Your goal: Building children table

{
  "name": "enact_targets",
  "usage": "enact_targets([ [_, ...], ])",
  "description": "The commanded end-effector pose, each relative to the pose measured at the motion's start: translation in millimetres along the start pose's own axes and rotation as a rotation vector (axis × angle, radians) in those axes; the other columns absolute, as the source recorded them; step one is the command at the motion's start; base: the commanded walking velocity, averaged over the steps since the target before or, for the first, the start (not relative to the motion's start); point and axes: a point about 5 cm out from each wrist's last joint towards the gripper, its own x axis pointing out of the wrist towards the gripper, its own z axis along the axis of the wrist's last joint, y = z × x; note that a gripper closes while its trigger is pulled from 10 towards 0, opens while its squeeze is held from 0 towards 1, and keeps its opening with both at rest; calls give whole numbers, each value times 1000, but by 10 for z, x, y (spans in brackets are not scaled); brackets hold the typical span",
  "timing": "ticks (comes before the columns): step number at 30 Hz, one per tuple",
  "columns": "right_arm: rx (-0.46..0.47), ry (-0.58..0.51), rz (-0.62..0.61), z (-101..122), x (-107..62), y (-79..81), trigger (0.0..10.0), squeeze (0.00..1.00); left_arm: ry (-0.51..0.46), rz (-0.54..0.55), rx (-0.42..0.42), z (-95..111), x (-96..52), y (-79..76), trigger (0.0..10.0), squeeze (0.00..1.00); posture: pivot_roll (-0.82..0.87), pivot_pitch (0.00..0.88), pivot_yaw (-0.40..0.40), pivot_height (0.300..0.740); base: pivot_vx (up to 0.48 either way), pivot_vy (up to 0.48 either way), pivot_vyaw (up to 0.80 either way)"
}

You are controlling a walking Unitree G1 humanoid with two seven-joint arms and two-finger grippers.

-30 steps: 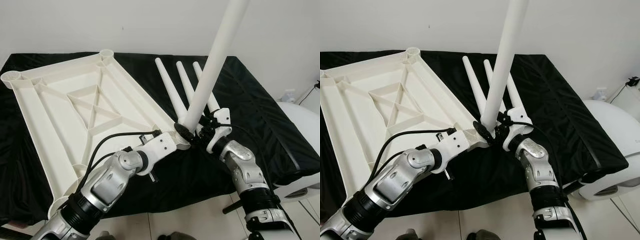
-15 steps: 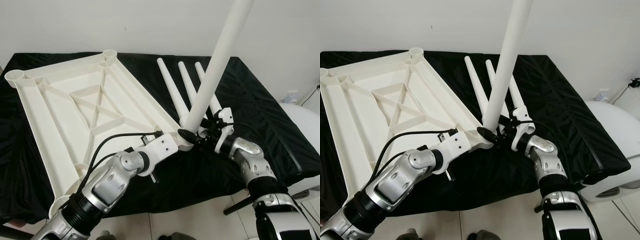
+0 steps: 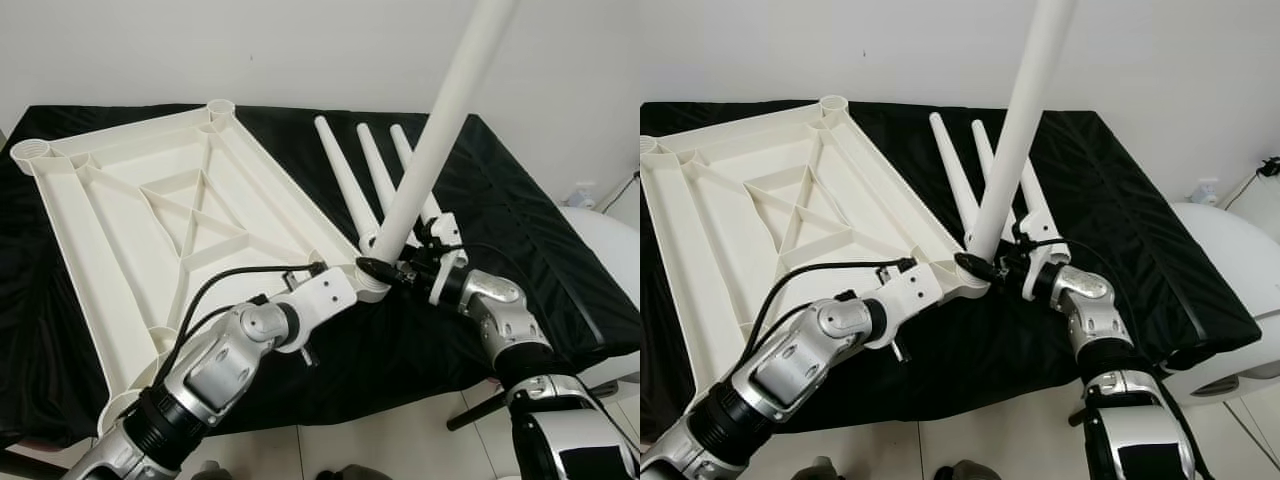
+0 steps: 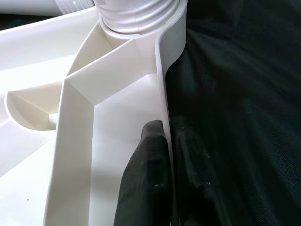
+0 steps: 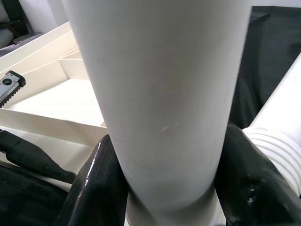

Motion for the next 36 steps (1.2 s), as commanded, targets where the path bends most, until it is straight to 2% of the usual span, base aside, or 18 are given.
enact_targets([
  [1, 33, 9, -6, -61, -86, 6, 1882, 0, 26, -119, -19, -83, 59, -191, 10000, 0, 18, 0, -103, 740, 0, 0, 0],
  [3, 33, 5, -3, -71, -90, 14, 1882, 0, 27, -119, -21, -85, 59, -193, 10000, 0, 18, 0, -103, 740, 0, 0, 0],
  [4, 45, -6, -6, -69, -86, 30, 10000, 0, 27, -119, -22, -87, 58, -194, 10000, 0, 16, 0, -103, 740, 0, 0, 0],
  [13, 68, -86, -109, 1, 15, 151, 10000, 0, 28, -119, -25, -89, 57, -193, 10000, 0, 13, 0, -104, 740, 0, 0, 0],
  [18, 45, -109, -292, 93, 175, 193, 10000, 0, 30, -116, -25, -94, 52, -182, 10000, 0, 13, 0, -100, 740, 0, 0, 0],
  [25, 55, -136, -388, 189, 279, 248, 10000, 0, 32, -118, -21, -96, 51, -176, 10000, 0, 13, 0, -97, 740, 0, 0, 0],
  [26, 84, -154, -436, 226, 374, 347, 10000, 0, 33, -119, -19, -98, 46, -174, 10000, 0, 14, 0, -94, 740, 0, 0, 0],
  [31, 101, -159, -467, 238, 421, 396, 10000, 0, 34, -120, -19, -99, 42, -173, 10000, 0, 15, 0, -94, 740, 0, 0, 0],
  [33, 117, -156, -509, 244, 466, 446, 10000, 0, 34, -121, -19, -101, 39, -173, 10000, 0, 14, 0, -94, 740, 0, 0, 0],
  [35, 132, -147, -657, 241, 560, 519, 10000, 0, 34, -123, -20, -103, 36, -175, 10000, 0, 16, 0, -93, 740, 0, 0, 0],
  [36, 132, -147, -657, 241, 560, 519, 10000, 0, 34, -123, -20, -103, 36, -175, 10000, 0, 16, 0, -93, 740, 0, 0, 0],
])
